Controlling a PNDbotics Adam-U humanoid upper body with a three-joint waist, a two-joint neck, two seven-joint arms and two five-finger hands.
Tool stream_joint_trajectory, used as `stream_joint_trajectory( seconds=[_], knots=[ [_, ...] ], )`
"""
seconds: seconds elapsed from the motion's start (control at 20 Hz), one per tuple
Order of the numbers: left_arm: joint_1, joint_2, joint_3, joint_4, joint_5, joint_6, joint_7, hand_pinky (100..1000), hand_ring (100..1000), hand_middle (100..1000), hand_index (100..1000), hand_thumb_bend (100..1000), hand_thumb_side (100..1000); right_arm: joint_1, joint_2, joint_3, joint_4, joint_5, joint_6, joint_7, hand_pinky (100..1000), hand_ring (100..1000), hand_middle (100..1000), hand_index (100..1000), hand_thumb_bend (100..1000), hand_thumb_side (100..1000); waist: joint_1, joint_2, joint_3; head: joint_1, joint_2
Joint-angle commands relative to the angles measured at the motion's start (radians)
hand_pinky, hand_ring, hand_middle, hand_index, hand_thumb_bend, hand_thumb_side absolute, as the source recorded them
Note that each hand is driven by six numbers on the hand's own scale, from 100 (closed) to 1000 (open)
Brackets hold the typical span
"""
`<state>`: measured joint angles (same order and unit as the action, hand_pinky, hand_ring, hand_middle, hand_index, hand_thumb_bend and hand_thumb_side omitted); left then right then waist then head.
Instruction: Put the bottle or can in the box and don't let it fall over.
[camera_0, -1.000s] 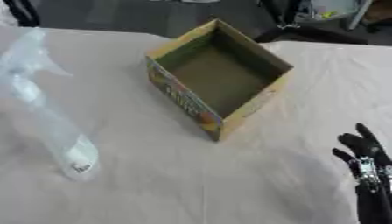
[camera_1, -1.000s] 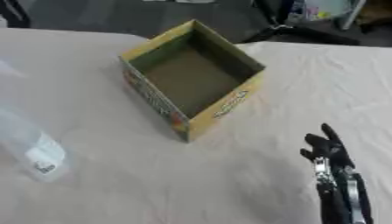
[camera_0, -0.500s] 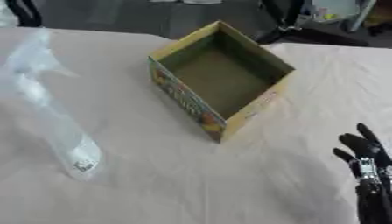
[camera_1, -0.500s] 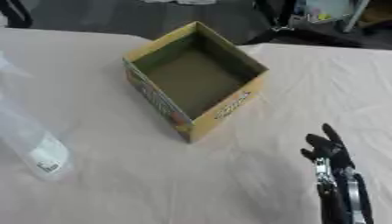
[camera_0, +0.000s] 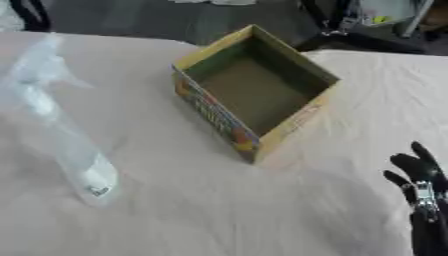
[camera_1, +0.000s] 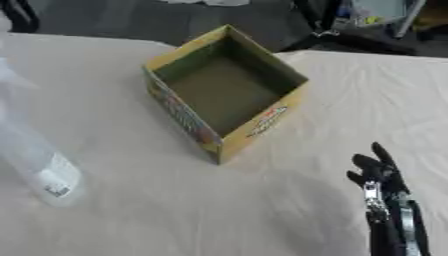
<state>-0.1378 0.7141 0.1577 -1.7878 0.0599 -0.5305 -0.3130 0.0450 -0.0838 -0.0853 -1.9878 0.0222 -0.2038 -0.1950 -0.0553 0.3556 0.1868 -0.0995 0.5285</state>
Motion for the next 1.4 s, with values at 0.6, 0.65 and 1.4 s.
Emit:
stream_joint_trajectory(
  seconds=[0.6, 0.65, 1.4],
  knots=[
    [-0.124, 0.039, -0.070, 0.090, -0.018, 0.032, -0.071, 1000, 1000, 1000, 951, 565, 817, -0.007, -0.010, 0.003, -0.012, -0.007, 0.013, 0.007, 816, 882, 1000, 751, 100, 737, 0.008, -0.018, -0.009, 0.007, -0.030],
    [-0.131, 0.038, -0.073, 0.092, -0.015, 0.032, -0.077, 1000, 1000, 1000, 951, 566, 817, -0.008, -0.010, 0.003, -0.012, -0.007, 0.014, 0.007, 816, 882, 1000, 751, 100, 738, 0.008, -0.017, -0.010, 0.007, -0.030],
    [-0.251, 0.022, -0.134, 0.131, -0.004, 0.048, -0.143, 1000, 1000, 1000, 947, 530, 806, -0.014, -0.015, 0.009, -0.012, -0.016, 0.025, 0.017, 816, 880, 1000, 749, 100, 747, 0.013, -0.016, -0.019, 0.034, -0.027]
  ],
)
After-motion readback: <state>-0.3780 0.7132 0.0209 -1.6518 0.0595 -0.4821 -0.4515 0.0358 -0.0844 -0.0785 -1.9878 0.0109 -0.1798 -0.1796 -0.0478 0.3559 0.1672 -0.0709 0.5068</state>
